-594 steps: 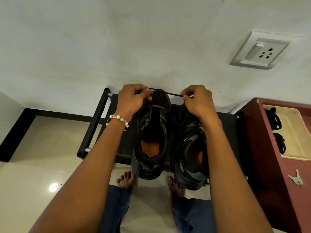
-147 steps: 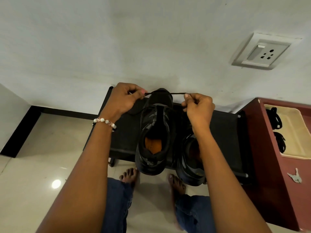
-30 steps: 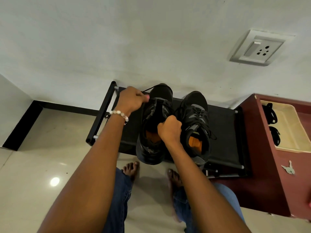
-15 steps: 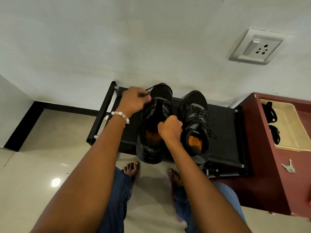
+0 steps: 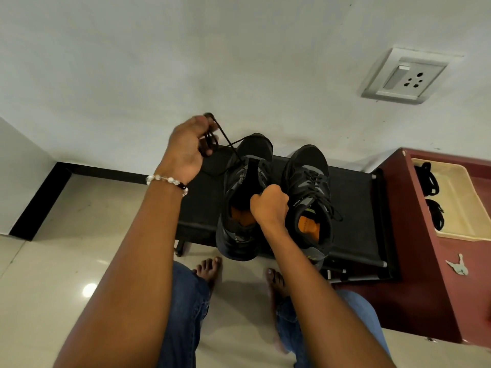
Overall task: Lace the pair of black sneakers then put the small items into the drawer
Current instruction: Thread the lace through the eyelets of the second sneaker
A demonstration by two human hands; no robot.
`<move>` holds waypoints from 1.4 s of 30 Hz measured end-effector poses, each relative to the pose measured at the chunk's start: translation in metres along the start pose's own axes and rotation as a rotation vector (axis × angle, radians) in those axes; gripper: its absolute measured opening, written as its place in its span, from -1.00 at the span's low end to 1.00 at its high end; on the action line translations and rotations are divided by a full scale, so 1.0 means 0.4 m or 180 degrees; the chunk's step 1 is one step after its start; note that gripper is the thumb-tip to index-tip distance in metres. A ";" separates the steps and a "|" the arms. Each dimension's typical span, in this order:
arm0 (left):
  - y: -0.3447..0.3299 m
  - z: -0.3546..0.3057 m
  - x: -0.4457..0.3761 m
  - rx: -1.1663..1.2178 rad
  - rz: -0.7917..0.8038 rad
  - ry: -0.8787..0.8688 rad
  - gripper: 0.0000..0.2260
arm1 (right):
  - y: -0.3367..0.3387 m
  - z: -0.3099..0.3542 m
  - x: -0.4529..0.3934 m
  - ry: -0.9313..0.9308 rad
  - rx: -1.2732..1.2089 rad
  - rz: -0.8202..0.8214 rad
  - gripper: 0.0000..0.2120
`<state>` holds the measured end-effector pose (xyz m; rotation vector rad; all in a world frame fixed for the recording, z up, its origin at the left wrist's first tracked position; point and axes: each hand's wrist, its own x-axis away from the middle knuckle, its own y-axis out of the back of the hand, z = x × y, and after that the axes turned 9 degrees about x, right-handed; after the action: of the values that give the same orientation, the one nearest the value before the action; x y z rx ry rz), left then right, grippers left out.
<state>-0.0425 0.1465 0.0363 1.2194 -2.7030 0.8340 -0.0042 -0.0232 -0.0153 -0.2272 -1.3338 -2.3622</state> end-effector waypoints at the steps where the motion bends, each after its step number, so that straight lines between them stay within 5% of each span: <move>1: 0.007 -0.013 -0.002 0.0800 0.0066 -0.0015 -0.82 | 0.001 0.001 0.001 0.0000 0.0003 -0.0003 -0.72; 4: 0.019 -0.036 0.006 0.2582 0.0175 -0.0088 -0.72 | 0.002 0.001 0.000 -0.0004 0.0007 -0.0007 -0.72; 7: 0.018 -0.027 0.009 0.2774 -0.0117 0.0000 -0.71 | 0.000 0.001 -0.002 -0.0023 0.0014 -0.0006 -0.73; 9: 0.014 -0.007 0.002 0.1817 -0.0355 0.0220 -0.73 | 0.000 0.003 -0.002 -0.0027 0.0013 0.0002 -0.77; 12: 0.003 0.035 0.002 -0.1312 -0.0415 0.0011 -0.79 | 0.003 0.003 -0.001 -0.0026 0.0009 0.0019 -0.79; 14: -0.012 0.067 0.009 -0.2925 0.0014 -0.0243 -0.82 | 0.005 0.003 -0.001 -0.0013 0.0036 0.0045 -0.81; 20: -0.027 0.090 0.008 -0.4422 0.0339 -0.0152 -0.80 | 0.006 0.006 0.003 -0.0034 0.0008 0.0036 -0.90; 22: -0.026 0.084 0.008 -0.4202 0.0225 -0.0215 -0.79 | 0.004 0.006 0.004 -0.0051 0.0008 0.0022 -0.95; 27: 0.012 0.044 -0.013 -0.1880 -0.0853 0.0338 -0.83 | -0.011 0.006 -0.002 -0.0120 0.0104 -0.0015 -0.75; 31: 0.006 0.057 -0.014 -0.1071 -0.0868 0.0681 -0.84 | -0.021 0.008 -0.010 -0.0138 0.0210 -0.0027 -0.69; 37: 0.037 0.056 -0.010 -0.1228 -0.0843 0.1216 -0.86 | -0.024 0.010 -0.013 -0.0147 0.0253 -0.0048 -0.65; 40: 0.061 0.061 -0.009 -0.1940 -0.0824 0.1237 -0.93 | -0.023 0.011 -0.014 -0.0159 0.0229 -0.0030 -0.66; 42: 0.079 0.074 -0.016 -0.2982 -0.0768 0.1072 -0.72 | -0.021 0.011 -0.014 -0.0169 0.0218 -0.0020 -0.66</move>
<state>-0.0558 0.1533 -0.0048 0.9946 -2.1361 -0.2481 -0.0032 -0.0143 -0.0214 -0.2675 -1.4391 -2.3262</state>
